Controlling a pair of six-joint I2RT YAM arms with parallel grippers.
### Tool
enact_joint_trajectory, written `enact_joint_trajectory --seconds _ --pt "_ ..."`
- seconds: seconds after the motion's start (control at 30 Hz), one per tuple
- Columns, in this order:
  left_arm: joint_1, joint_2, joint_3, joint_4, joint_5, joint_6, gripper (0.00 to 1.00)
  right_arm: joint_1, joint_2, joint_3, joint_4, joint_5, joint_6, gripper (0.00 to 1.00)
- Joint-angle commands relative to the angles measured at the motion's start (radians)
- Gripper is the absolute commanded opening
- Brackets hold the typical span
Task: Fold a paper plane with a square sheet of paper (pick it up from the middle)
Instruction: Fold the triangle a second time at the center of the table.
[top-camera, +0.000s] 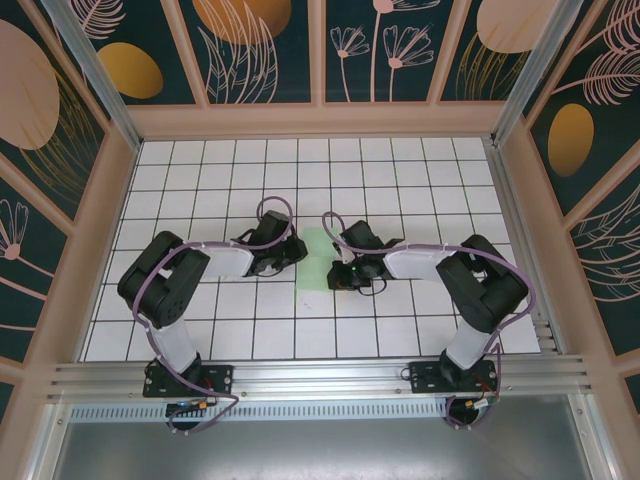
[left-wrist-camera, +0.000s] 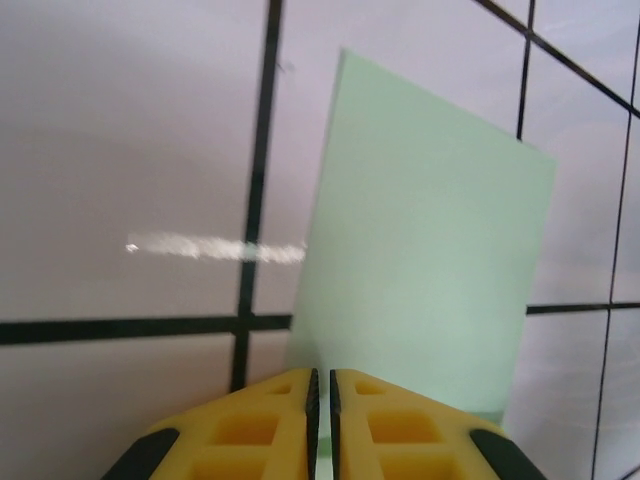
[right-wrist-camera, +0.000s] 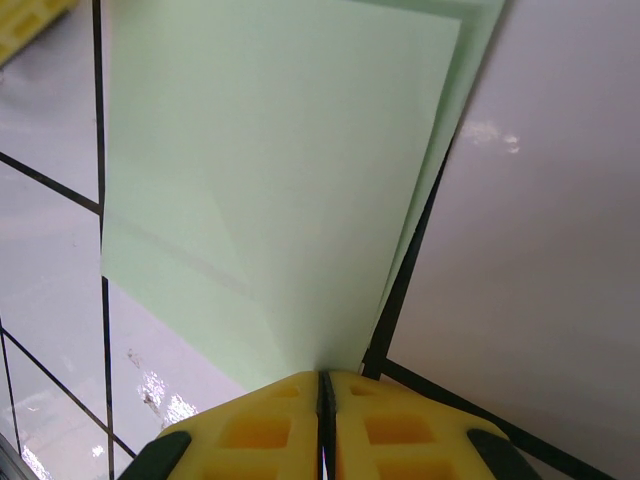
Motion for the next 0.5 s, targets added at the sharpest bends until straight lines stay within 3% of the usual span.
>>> enact_joint_trajectory --seconds 0.0,0.2,0.47 --pt "0.027 0.001 0.015 -0.047 -0.053 0.042 0.16 0.008 0.085 -0.041 -0.113 0.148 -0.01 0.1" --pt "0.03 -0.106 0.015 -0.021 -0.012 0.057 0.18 0.008 0.072 -0.024 -0.109 0.13 -0.013 0.1" --pt "0.018 -0.165 -0.087 0.165 0.184 -0.034 0.18 0.006 0.007 0.033 -0.089 0.092 -0.015 0.11"
